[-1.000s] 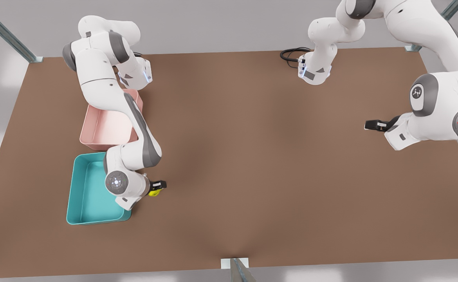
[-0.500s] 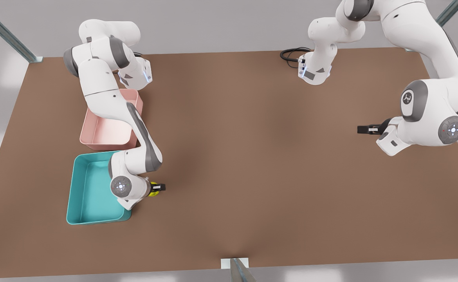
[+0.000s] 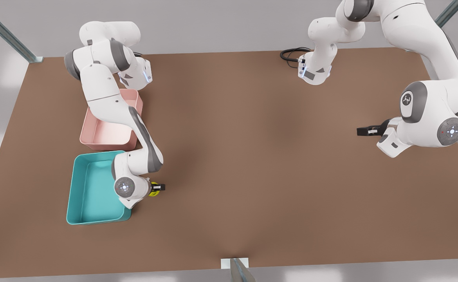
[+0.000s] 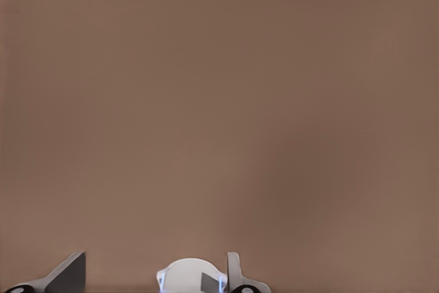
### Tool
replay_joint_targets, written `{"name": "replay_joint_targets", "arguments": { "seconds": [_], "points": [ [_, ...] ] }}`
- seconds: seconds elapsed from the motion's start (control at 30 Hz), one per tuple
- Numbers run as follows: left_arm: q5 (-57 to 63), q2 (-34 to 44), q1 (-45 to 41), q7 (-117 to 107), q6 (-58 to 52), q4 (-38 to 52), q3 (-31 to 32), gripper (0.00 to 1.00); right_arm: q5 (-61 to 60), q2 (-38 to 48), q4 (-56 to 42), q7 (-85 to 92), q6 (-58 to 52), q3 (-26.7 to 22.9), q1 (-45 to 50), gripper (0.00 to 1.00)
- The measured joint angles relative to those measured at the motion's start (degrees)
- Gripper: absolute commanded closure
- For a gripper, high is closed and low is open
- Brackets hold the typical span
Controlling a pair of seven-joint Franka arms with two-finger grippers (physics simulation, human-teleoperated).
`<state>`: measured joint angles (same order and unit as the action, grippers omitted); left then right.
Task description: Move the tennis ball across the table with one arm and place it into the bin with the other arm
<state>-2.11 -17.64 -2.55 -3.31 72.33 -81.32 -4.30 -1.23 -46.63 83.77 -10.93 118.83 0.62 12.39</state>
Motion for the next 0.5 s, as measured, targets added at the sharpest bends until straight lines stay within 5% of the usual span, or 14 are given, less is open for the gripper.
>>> {"name": "replay_joint_targets", "arguments": {
  "seconds": [0.5],
  "points": [
    [0.1, -0.7, 0.31, -2.18, 0.1, 0.08, -0.06, 0.0, -0.19, -1.3, 1.2, -0.94, 4.07, 0.0, 0.02, 0.0]
  ]
}}
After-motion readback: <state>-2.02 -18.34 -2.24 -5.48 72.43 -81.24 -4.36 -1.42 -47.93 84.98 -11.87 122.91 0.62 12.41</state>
